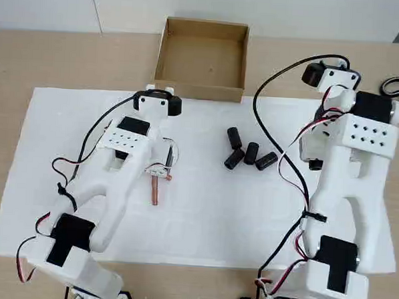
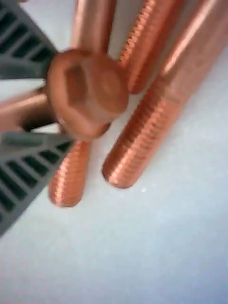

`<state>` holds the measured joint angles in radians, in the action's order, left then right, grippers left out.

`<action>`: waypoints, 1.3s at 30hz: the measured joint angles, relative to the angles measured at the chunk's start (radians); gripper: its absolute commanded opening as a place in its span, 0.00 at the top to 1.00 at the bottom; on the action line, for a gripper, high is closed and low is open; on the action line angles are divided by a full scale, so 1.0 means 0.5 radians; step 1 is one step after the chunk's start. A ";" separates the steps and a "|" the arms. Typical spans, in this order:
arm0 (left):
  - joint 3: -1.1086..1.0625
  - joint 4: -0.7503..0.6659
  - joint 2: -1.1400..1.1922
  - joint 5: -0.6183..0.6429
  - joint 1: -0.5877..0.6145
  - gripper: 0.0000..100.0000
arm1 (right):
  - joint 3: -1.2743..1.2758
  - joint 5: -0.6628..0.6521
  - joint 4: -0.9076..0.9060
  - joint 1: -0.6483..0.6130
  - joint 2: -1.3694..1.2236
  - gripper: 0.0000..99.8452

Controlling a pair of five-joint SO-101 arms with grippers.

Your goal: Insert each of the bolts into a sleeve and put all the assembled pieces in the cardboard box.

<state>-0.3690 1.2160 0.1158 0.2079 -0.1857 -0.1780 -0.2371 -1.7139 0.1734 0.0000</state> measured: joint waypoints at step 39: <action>0.150 0.586 -0.626 -0.402 0.608 0.99 | 0.000 0.000 0.000 0.000 0.000 1.00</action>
<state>-0.2938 1.5090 -0.1972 0.0069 0.1181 -0.1780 -0.2371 -1.7139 0.1734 0.0000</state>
